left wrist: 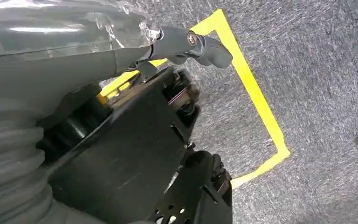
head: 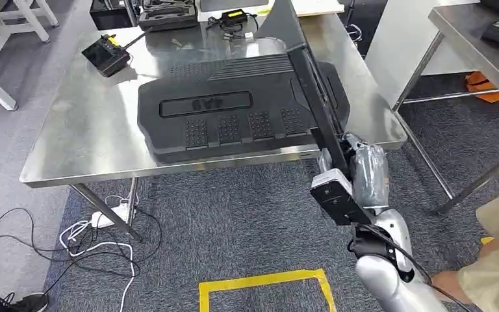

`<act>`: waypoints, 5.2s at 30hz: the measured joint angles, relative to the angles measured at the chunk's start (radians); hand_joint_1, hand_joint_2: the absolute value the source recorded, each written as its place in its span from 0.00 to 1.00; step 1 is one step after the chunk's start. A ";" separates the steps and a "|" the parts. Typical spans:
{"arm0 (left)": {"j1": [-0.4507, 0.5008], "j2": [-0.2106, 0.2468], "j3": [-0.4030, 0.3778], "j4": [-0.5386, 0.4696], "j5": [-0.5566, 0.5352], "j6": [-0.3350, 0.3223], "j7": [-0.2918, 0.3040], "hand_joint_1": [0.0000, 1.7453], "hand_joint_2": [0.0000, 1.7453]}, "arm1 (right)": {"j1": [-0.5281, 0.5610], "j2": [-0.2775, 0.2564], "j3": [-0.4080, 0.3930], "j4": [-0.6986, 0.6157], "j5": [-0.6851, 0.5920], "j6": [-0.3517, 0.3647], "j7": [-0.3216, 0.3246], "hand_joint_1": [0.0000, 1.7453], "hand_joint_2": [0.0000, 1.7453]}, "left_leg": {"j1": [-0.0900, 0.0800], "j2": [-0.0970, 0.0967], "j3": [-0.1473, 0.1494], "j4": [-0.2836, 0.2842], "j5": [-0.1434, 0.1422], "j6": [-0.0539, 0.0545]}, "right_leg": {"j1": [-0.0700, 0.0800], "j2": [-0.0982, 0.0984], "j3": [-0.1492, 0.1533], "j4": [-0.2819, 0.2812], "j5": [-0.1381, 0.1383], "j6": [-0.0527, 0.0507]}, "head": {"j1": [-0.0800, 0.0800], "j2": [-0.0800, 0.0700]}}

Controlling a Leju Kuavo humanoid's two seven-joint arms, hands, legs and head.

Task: Take the parts from the cabinet and place them on the table.

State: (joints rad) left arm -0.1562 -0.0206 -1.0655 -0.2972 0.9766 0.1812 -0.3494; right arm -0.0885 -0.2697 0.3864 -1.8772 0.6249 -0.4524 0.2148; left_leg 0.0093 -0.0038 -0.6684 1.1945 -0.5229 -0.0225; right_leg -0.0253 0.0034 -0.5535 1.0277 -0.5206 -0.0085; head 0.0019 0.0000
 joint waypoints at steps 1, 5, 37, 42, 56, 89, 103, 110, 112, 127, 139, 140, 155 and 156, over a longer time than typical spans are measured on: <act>0.000 0.000 0.000 0.000 0.000 0.000 0.000 0.00 1.00 | -0.001 0.000 0.000 0.000 -0.001 0.000 0.000 1.00 1.00 | -0.001 0.000 0.043 -0.097 0.052 0.006 | 0.000 0.000 0.009 0.000 -0.006 0.003 | -0.002 0.000; 0.000 0.000 0.000 0.000 0.000 0.000 -0.001 0.00 1.00 | -0.006 0.000 0.002 0.000 -0.018 -0.012 -0.001 1.00 1.00 | -0.015 -0.001 0.066 -0.162 0.049 0.021 | 0.002 0.003 0.014 -0.009 -0.014 0.024 | -0.005 0.000; -0.017 0.005 0.000 0.000 -0.035 -0.021 0.001 0.00 1.00 | -0.040 -0.002 0.005 -0.010 0.041 -0.005 -0.001 1.00 1.00 | -0.016 0.000 0.066 -0.175 0.055 0.035 | 0.005 0.002 0.018 -0.011 -0.014 0.028 | -0.006 0.000; -0.025 0.007 0.000 0.000 -0.053 -0.027 0.003 0.00 1.00 | -0.094 -0.004 0.012 -0.019 0.121 0.032 0.015 1.00 1.00 | -0.008 0.005 0.089 -0.192 0.052 0.053 | 0.001 0.001 -0.121 0.261 -0.135 0.044 | 0.014 0.000; -0.032 0.010 0.000 0.001 -0.063 -0.035 0.008 0.00 1.00 | -0.224 -0.008 0.069 -0.031 0.212 0.078 0.031 1.00 1.00 | -0.004 0.000 0.027 0.013 -0.077 -0.006 | -0.002 -0.004 -0.035 0.014 0.019 -0.004 | 0.011 0.000; -0.024 0.019 0.000 0.002 -0.071 -0.037 0.008 0.00 1.00 | -0.318 -0.009 0.161 -0.014 0.165 0.108 0.024 1.00 1.00 | 0.000 -0.001 -0.062 0.146 -0.100 -0.009 | 0.002 -0.005 -0.023 0.001 0.019 -0.008 | 0.005 0.000; -0.021 0.024 0.000 0.002 -0.080 -0.036 0.010 0.00 1.00 | -0.342 -0.009 0.183 0.006 0.150 0.101 0.024 1.00 1.00 | -0.005 0.001 0.074 -0.190 0.061 0.054 | 0.001 0.000 -0.122 0.253 -0.128 0.041 | 0.016 0.000; -0.024 0.024 0.000 0.002 -0.084 -0.037 0.010 0.00 1.00 | -0.349 -0.009 0.196 0.019 0.148 0.099 0.024 1.00 1.00 | -0.011 -0.005 0.094 -0.167 0.026 0.033 | 0.009 -0.003 -0.055 0.007 0.041 0.027 | 0.047 0.000; -0.023 0.025 0.000 0.002 -0.085 -0.037 0.010 0.00 1.00 | -0.349 -0.009 0.197 0.021 0.148 0.098 0.024 1.00 1.00 | -0.009 -0.005 0.096 -0.176 0.027 0.025 | 0.010 0.001 -0.057 0.013 0.038 0.020 | 0.038 0.000; -0.022 0.026 0.000 0.002 -0.085 -0.039 0.011 0.00 1.00 | -0.357 -0.005 0.203 0.030 0.145 0.098 0.025 1.00 1.00 | -0.012 -0.003 0.054 -0.169 0.064 0.018 | 0.003 0.003 0.002 -0.006 0.000 0.016 | -0.003 0.000; -0.025 0.027 0.000 0.001 -0.090 -0.039 0.013 0.00 1.00 | -0.367 -0.004 0.220 0.042 0.141 0.097 0.034 1.00 1.00 | -0.002 -0.003 0.096 -0.177 0.033 0.039 | 0.001 -0.002 -0.066 0.036 0.055 0.032 | 0.045 0.000; -0.026 0.027 0.000 0.001 -0.091 -0.039 0.013 0.00 1.00 | -0.369 -0.004 0.221 0.043 0.140 0.097 0.035 1.00 1.00 | -0.008 -0.004 0.093 -0.172 0.028 0.031 | 0.007 -0.002 -0.061 0.032 0.038 0.030 | 0.048 0.000; -0.020 0.032 0.000 0.001 -0.094 -0.024 0.016 0.00 1.00 | -0.371 -0.003 0.235 0.053 0.130 0.098 0.040 1.00 1.00 | -0.009 -0.004 0.041 -0.141 0.076 0.016 | 0.007 0.003 0.004 0.004 -0.005 -0.002 | -0.002 0.000; -0.020 0.032 0.000 0.001 -0.094 -0.018 0.018 0.00 1.00 | -0.372 -0.003 0.235 0.053 0.129 0.097 0.040 1.00 1.00 | -0.012 -0.003 0.046 -0.163 0.076 0.019 | 0.008 0.007 0.001 0.006 -0.008 0.002 | -0.004 0.000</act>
State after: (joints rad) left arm -0.1766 0.0114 -1.0655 -0.2960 0.8827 0.1629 -0.3319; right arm -0.4602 -0.2731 0.6214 -1.8238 0.7542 -0.3552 0.2552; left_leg -0.0030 -0.0065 -0.6223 1.0315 -0.4470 -0.0031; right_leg -0.0169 0.0103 -0.5523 1.0339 -0.5282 -0.0067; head -0.0023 0.0000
